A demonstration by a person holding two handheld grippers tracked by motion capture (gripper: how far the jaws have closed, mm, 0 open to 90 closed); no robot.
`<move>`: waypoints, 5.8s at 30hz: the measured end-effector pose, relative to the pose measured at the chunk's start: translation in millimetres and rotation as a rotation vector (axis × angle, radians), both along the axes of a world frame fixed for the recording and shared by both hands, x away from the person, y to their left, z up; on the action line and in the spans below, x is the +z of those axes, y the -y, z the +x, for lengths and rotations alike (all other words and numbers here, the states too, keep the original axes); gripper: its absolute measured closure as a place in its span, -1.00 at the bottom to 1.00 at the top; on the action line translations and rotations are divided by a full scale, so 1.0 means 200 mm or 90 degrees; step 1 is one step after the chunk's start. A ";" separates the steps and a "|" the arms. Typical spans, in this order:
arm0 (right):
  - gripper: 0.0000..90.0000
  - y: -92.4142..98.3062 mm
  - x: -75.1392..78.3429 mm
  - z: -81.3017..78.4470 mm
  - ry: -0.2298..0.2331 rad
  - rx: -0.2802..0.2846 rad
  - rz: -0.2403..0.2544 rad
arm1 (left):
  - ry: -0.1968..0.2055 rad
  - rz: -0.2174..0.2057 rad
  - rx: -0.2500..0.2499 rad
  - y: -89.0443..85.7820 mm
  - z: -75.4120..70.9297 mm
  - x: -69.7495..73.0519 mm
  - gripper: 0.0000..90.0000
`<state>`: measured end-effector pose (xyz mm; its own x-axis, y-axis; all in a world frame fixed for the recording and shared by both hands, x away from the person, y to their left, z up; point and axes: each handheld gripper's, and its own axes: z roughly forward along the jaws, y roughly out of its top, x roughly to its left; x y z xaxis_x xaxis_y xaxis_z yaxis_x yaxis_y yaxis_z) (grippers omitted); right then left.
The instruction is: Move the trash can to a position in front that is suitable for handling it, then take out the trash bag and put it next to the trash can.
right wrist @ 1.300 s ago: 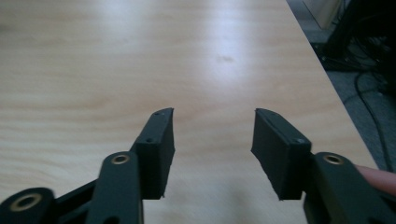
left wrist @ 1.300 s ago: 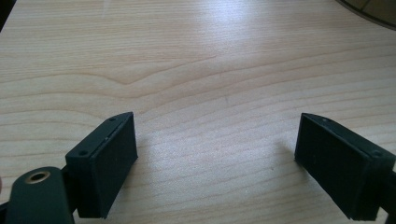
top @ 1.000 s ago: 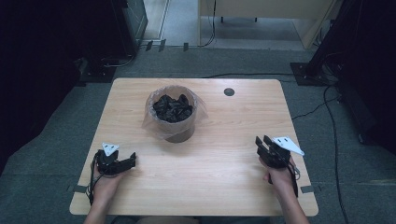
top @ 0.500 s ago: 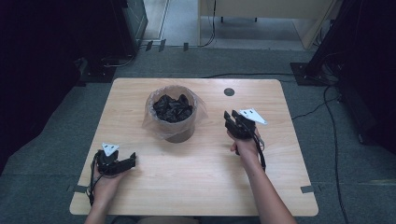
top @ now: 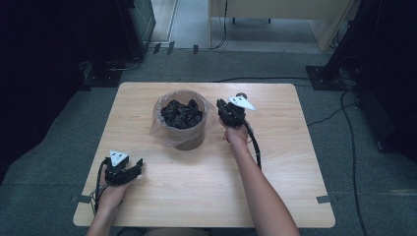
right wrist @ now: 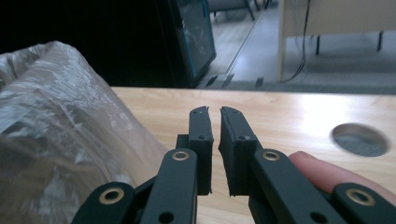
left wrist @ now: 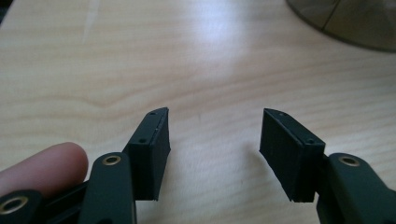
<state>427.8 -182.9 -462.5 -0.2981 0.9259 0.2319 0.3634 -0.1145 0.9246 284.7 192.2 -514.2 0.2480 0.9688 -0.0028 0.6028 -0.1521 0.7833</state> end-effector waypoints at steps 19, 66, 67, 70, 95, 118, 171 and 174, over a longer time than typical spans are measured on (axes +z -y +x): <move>0.79 -0.16 -0.10 0.04 -0.086 0.040 -0.007 | 0.078 -0.102 0.112 0.22 0.42 0.24 0.31; 1.00 0.11 -0.14 -0.53 -0.052 0.034 -0.046 | 0.004 -0.236 -0.071 0.65 0.28 0.18 1.00; 1.00 0.13 -0.14 -0.56 -0.052 0.028 -0.045 | 0.004 -0.240 -0.073 0.66 0.26 0.18 1.00; 1.00 0.17 -0.13 -0.65 -0.058 0.013 -0.042 | 0.000 -0.245 -0.082 0.71 0.20 0.17 1.00; -0.21 0.44 -0.08 -1.02 -0.032 -0.050 -0.008 | 0.044 -0.236 -0.041 0.50 -0.08 0.18 -0.39; -1.00 1.08 -0.29 -1.12 -0.220 -0.119 -0.103 | -0.034 -0.012 0.038 -0.05 -0.11 -0.02 -0.80; -1.00 1.08 -0.33 -1.09 -0.260 -0.130 -0.181 | -0.060 0.005 -0.192 0.61 -0.30 -0.02 -0.79; -1.00 1.08 -0.33 -1.09 -0.261 -0.131 -0.181 | -0.056 0.001 -0.197 0.63 -0.30 -0.01 -0.79</move>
